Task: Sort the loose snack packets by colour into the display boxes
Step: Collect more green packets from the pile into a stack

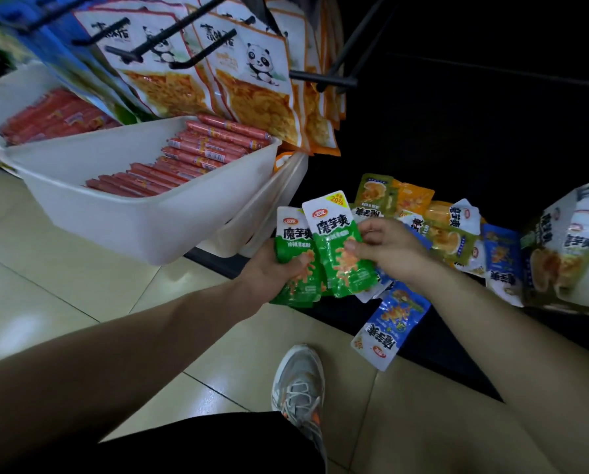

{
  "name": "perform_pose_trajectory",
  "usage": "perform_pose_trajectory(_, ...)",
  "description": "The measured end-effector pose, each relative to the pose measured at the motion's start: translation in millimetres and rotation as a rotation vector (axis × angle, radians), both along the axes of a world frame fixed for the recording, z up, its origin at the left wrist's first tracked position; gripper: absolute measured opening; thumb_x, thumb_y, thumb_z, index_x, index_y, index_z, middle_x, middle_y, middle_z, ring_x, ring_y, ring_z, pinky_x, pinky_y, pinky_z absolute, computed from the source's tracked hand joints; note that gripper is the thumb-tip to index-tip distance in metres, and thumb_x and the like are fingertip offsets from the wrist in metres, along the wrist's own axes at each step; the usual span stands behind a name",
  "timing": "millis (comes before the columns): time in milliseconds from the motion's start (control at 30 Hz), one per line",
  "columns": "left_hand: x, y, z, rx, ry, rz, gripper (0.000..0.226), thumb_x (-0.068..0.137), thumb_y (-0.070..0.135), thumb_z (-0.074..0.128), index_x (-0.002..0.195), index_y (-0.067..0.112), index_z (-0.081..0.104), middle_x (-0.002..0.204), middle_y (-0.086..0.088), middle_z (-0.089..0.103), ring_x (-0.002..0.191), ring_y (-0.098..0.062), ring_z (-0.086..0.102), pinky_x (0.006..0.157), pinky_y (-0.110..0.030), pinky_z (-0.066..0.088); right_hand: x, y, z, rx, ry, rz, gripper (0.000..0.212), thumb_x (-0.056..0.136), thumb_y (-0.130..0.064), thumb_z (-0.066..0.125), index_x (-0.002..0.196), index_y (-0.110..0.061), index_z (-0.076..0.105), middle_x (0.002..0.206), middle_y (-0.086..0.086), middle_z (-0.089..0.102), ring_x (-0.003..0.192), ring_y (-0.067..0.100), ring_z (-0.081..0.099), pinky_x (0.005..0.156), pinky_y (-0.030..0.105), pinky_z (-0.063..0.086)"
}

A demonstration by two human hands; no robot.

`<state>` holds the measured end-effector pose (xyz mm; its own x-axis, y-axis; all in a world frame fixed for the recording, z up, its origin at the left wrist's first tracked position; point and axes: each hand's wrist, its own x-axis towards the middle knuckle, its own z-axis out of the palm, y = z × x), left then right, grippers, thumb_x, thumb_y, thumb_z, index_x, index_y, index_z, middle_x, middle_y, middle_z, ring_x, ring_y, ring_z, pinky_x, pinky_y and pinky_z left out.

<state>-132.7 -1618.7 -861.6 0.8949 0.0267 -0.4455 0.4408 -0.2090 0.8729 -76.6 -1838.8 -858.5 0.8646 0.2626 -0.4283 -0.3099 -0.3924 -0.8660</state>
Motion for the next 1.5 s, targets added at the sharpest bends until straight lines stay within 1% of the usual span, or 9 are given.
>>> perform_pose_trajectory(100,0,-9,8,-0.102,-0.010,-0.016,0.036,0.082,0.038,0.069,0.116,0.025,0.066,0.115,-0.005,0.073,0.107,-0.026,0.070,0.094,-0.051,0.054,-18,17,-7,0.032,0.054,-0.089,0.035,0.081,-0.031,0.082,0.103,-0.011,0.064,0.102,0.007,0.071,0.082,0.017,0.066,0.063,0.027,0.047)
perform_pose_trajectory(233,-4,-6,4,-0.087,-0.003,-0.008,0.017,0.091,0.024,0.071,0.106,0.029,0.067,0.113,-0.008,0.074,0.105,-0.029,0.070,0.094,-0.050,0.055,-31,43,-10,0.083,0.080,-0.094,0.031,0.086,-0.027,0.079,0.094,-0.001,0.062,0.074,0.009,0.067,0.052,0.013,0.059,0.049,0.025,0.050)
perform_pose_trajectory(333,-2,8,-4,0.073,0.045,0.063,0.024,0.089,0.021,0.073,0.108,0.031,0.062,0.106,0.003,0.073,0.102,-0.022,0.070,0.092,-0.040,0.055,-29,45,-15,0.069,0.090,-0.100,0.020,0.102,-0.024,0.058,0.106,-0.008,0.068,0.092,0.007,0.071,0.065,0.016,0.065,0.056,0.024,0.053)
perform_pose_trajectory(533,-3,39,-16,0.251,0.166,0.075,0.053,0.076,0.036,0.079,0.123,0.020,0.060,0.108,0.000,0.072,0.098,-0.021,0.070,0.090,-0.040,0.057,-11,33,-62,-0.633,-0.388,0.387,0.049,0.098,-0.032,0.060,0.145,-0.027,0.048,0.149,0.000,0.045,0.133,0.028,0.041,0.104,0.039,0.037)
perform_pose_trajectory(767,-11,50,-35,0.196,0.212,0.060,0.043,0.084,0.022,0.078,0.124,0.019,0.061,0.108,-0.001,0.074,0.100,-0.022,0.071,0.094,-0.047,0.055,-2,41,-82,-0.903,-0.429,0.534,0.081,0.076,-0.051,0.078,0.145,-0.026,0.043,0.142,0.006,0.044,0.135,0.029,0.036,0.107,0.043,0.032)
perform_pose_trajectory(1067,-11,42,-25,0.248,0.195,0.009,0.041,0.083,0.032,0.077,0.118,0.019,0.063,0.104,-0.001,0.074,0.094,-0.020,0.072,0.090,-0.045,0.058,2,11,-44,-0.409,-0.261,0.166,0.047,0.097,-0.019,0.066,0.140,-0.023,0.049,0.133,0.015,0.060,0.111,0.036,0.061,0.090,0.053,0.051)
perform_pose_trajectory(1200,-2,23,8,0.303,0.100,-0.117,0.008,0.084,0.019,0.074,0.089,0.021,0.069,0.093,-0.008,0.076,0.089,-0.024,0.073,0.086,-0.040,0.058,-5,-23,12,-0.287,-0.286,0.085,0.034,0.093,-0.016,0.071,0.123,-0.027,0.060,0.130,-0.003,0.061,0.126,0.017,0.054,0.103,0.038,0.043)
perform_pose_trajectory(1300,7,-1,48,0.289,0.016,-0.243,0.007,0.089,0.019,0.072,0.095,0.019,0.070,0.089,-0.004,0.076,0.087,-0.021,0.072,0.082,-0.038,0.059,-16,-61,66,-0.234,-0.278,0.088,0.032,0.087,-0.012,0.076,0.109,-0.034,0.066,0.114,-0.011,0.069,0.114,0.008,0.061,0.099,0.031,0.047)
perform_pose_trajectory(1500,-9,-61,132,0.191,-0.032,-0.393,0.063,0.074,0.055,0.077,0.123,0.022,0.058,0.111,0.002,0.073,0.101,-0.016,0.070,0.095,-0.045,0.054,-76,-146,194,-0.250,-0.238,0.133,0.030,0.083,-0.007,0.079,0.097,-0.031,0.069,0.097,-0.010,0.076,0.095,-0.002,0.070,0.085,0.021,0.056)
